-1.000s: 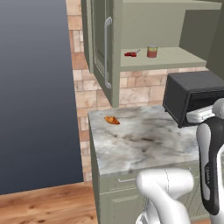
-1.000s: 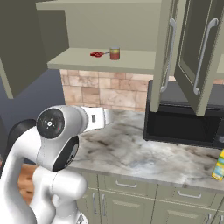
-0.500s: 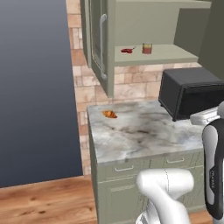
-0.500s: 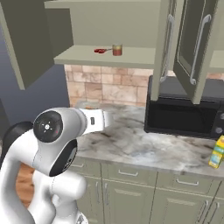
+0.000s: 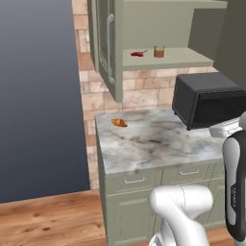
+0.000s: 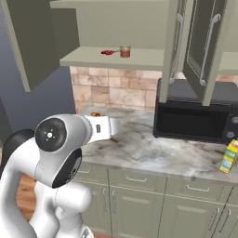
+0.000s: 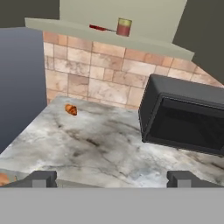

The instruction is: Pick the canned food and cereal from the counter and place them in the cabinets closest to them.

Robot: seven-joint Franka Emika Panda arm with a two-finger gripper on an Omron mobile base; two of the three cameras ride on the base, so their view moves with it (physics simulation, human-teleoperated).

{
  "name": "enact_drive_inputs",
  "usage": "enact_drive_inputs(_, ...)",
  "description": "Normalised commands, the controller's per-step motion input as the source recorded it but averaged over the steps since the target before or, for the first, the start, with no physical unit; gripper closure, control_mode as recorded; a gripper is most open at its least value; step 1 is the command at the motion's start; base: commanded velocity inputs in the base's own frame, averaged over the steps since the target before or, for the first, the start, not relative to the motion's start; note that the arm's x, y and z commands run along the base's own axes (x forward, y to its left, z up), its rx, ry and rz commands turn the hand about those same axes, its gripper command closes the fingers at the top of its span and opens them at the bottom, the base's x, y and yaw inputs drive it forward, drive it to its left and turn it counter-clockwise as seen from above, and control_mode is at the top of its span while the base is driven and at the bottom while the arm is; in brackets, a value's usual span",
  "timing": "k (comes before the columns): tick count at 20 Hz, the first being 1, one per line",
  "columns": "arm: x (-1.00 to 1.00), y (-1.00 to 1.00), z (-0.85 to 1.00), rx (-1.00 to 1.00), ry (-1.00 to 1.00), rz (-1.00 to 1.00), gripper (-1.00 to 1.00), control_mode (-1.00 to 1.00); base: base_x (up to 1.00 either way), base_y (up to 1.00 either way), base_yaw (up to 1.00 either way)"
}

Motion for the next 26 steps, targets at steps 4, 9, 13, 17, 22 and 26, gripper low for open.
enact_drive_inputs(4,0.0,0.0,0.0,0.0,0.0,0.0,-1.0,1.0,-0.07,-0.51,0.0)
enact_drive_inputs(9,0.0,0.0,0.0,0.0,0.0,0.0,-1.0,1.0,-0.02,-0.58,0.0)
enact_drive_inputs(13,0.0,0.0,0.0,0.0,0.0,0.0,-1.0,1.0,0.0,-0.58,0.0)
enact_drive_inputs(17,0.0,0.0,0.0,0.0,0.0,0.0,-1.0,1.0,0.0,-0.59,0.0)
enact_drive_inputs(22,0.0,0.0,0.0,0.0,0.0,0.0,-1.0,1.0,0.0,-0.57,0.0)
enact_drive_inputs(26,0.0,0.0,0.0,0.0,0.0,0.0,-1.0,1.0,0.0,-0.58,0.0)
